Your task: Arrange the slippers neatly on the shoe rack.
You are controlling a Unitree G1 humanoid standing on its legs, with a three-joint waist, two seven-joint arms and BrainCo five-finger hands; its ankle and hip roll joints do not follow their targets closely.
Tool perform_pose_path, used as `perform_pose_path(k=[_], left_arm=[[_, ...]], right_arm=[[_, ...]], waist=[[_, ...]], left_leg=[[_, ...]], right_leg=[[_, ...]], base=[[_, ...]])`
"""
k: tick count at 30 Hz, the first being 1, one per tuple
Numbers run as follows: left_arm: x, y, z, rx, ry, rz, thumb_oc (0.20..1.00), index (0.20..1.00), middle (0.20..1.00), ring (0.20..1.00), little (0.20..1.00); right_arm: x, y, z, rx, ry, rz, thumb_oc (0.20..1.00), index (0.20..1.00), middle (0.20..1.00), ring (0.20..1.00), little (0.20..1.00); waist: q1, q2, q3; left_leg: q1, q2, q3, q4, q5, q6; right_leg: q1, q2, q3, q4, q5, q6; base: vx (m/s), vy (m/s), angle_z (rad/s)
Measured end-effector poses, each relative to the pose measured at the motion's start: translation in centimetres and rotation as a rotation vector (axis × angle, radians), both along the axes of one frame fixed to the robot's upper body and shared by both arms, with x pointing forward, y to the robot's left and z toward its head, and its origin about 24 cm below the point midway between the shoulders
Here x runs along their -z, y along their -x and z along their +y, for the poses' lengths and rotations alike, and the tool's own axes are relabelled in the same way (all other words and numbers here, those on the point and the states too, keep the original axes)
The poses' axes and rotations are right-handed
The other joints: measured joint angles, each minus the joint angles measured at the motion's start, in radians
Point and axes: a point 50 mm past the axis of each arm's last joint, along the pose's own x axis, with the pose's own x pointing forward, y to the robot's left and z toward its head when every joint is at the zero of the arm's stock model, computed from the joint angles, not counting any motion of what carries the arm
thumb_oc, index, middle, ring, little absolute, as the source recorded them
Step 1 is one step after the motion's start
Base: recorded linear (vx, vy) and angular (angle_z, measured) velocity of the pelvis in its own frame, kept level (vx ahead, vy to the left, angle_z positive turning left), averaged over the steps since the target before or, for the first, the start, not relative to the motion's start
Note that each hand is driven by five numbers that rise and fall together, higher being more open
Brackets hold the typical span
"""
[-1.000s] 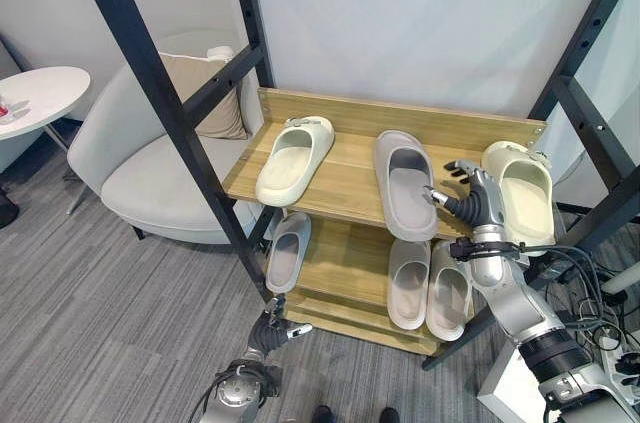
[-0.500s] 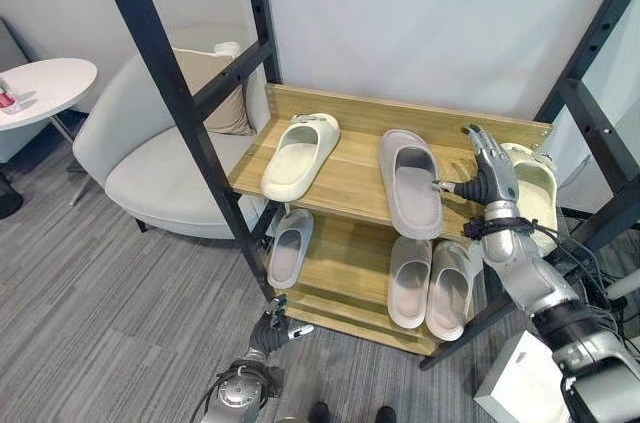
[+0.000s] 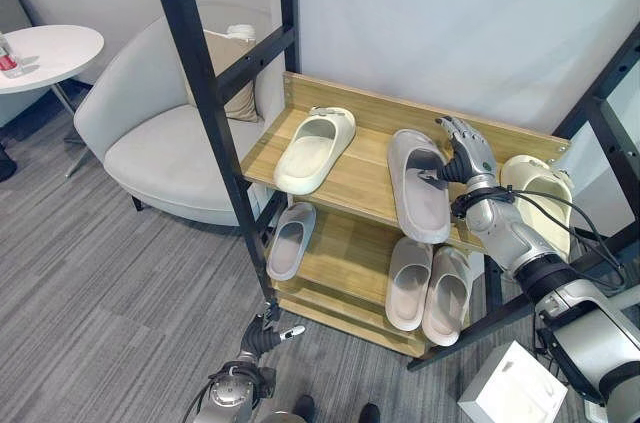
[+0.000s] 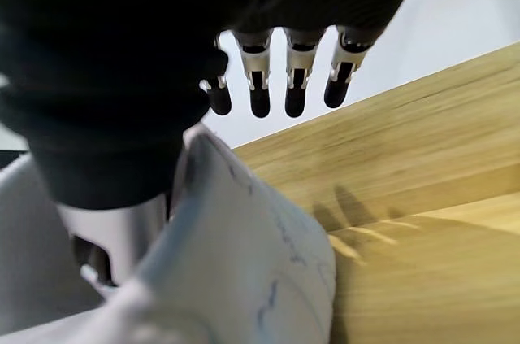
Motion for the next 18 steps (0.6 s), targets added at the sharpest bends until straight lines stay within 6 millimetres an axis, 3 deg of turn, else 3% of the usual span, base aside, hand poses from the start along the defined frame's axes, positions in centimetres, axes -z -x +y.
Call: perform_pose_path(k=[2, 7, 11, 13, 14, 15, 16, 17, 18], left_arm=[[0.0, 0.0, 0.2, -0.002, -0.005, 0.002, 1.000, 1.000, 1.000, 1.000, 1.000], [0.0, 0.0, 0.7, -0.014, -0.007, 0.008, 1.000, 1.000, 1.000, 1.000, 1.000], [0.3, 0.3, 1.3, -0.040, -0.016, 0.026, 1.000, 1.000, 1.000, 1.000, 1.000], [0.5, 0.8, 1.7, -0.089, -0.006, 0.042, 1.000, 1.000, 1.000, 1.000, 1.000], [0.5, 0.8, 1.5, -0.103, 0.004, 0.043, 1.000, 1.000, 1.000, 1.000, 1.000], [0.4, 0.8, 1.3, -0.103, 0.011, 0.036, 1.000, 1.000, 1.000, 1.000, 1.000], [-0.3, 0.2, 1.0, -0.121, 0.037, 0.001, 1.000, 1.000, 1.000, 1.000, 1.000], [-0.5, 0.3, 1.0, -0.151, 0.055, -0.017, 1.000, 1.000, 1.000, 1.000, 1.000], [-0.3, 0.6, 1.4, -0.177, 0.047, -0.008, 1.000, 1.000, 1.000, 1.000, 1.000]], right_arm=[[0.2, -0.2, -0.2, 0.007, 0.007, 0.022, 0.200, 0.200, 0.200, 0.200, 0.200], [0.5, -1.2, -0.4, 0.034, 0.041, 0.085, 0.200, 0.200, 0.200, 0.200, 0.200], [0.0, -1.4, -1.2, 0.066, -0.126, 0.108, 0.200, 0.200, 0.200, 0.200, 0.200], [-2.0, 0.6, 0.9, -0.040, -0.393, -0.028, 0.200, 0.200, 0.200, 0.200, 0.200], [-3.4, 3.2, 1.9, -0.131, -0.529, -0.158, 0.200, 0.200, 0.200, 0.200, 0.200], [-3.5, 4.8, 1.9, -0.155, -0.583, -0.204, 0.200, 0.200, 0.200, 0.200, 0.200], [-3.5, 7.6, 0.3, -0.141, -0.728, -0.281, 0.200, 0.200, 0.200, 0.200, 0.200], [-3.6, 9.0, -0.1, -0.143, -0.821, -0.337, 0.200, 0.200, 0.200, 0.200, 0.200], [-3.7, 9.2, 0.3, -0.170, -0.883, -0.353, 0.200, 0.200, 0.200, 0.200, 0.200]], waist=[[0.007, -0.009, -0.005], [0.014, -0.025, -0.015], [0.011, -0.023, -0.016], [-0.014, -0.003, -0.005], [-0.021, 0.026, 0.009], [-0.035, 0.044, 0.020], [-0.027, 0.058, 0.022], [-0.027, 0.068, 0.022], [-0.042, 0.080, 0.019]], left_leg=[[-0.004, 0.000, 0.000, 0.000, 0.001, -0.001], [-0.013, 0.001, -0.002, 0.000, -0.001, -0.012], [-0.015, 0.000, 0.005, 0.000, 0.006, -0.006], [-0.010, 0.000, 0.025, 0.000, 0.009, 0.000], [-0.008, -0.001, 0.030, 0.000, 0.009, 0.001], [0.002, -0.002, 0.028, 0.000, 0.009, 0.001], [0.001, -0.004, 0.022, 0.000, 0.008, 0.002], [0.001, -0.004, 0.021, 0.000, 0.008, 0.003], [0.004, -0.003, 0.025, 0.000, 0.006, 0.004]], right_leg=[[-0.004, 0.000, -0.001, 0.000, 0.000, 0.000], [-0.009, 0.000, -0.003, 0.000, -0.006, 0.007], [-0.016, -0.002, 0.002, 0.000, -0.002, 0.004], [-0.016, -0.002, 0.019, 0.000, -0.001, 0.005], [-0.016, -0.004, 0.026, 0.000, 0.003, 0.004], [-0.007, -0.005, 0.026, 0.000, 0.009, -0.001], [-0.004, -0.006, 0.017, 0.000, 0.008, 0.000], [-0.003, -0.006, 0.018, 0.000, 0.008, 0.000], [-0.003, -0.005, 0.026, 0.000, 0.008, 0.000]], base=[[0.00, 0.008, 0.02], [0.00, 0.000, 0.00], [-0.02, -0.001, -0.04], [-0.01, -0.005, -0.17], [-0.01, -0.052, -0.19], [-0.01, -0.069, 0.02], [0.00, -0.065, 0.17], [0.01, -0.037, 0.04], [0.00, -0.033, -0.16]])
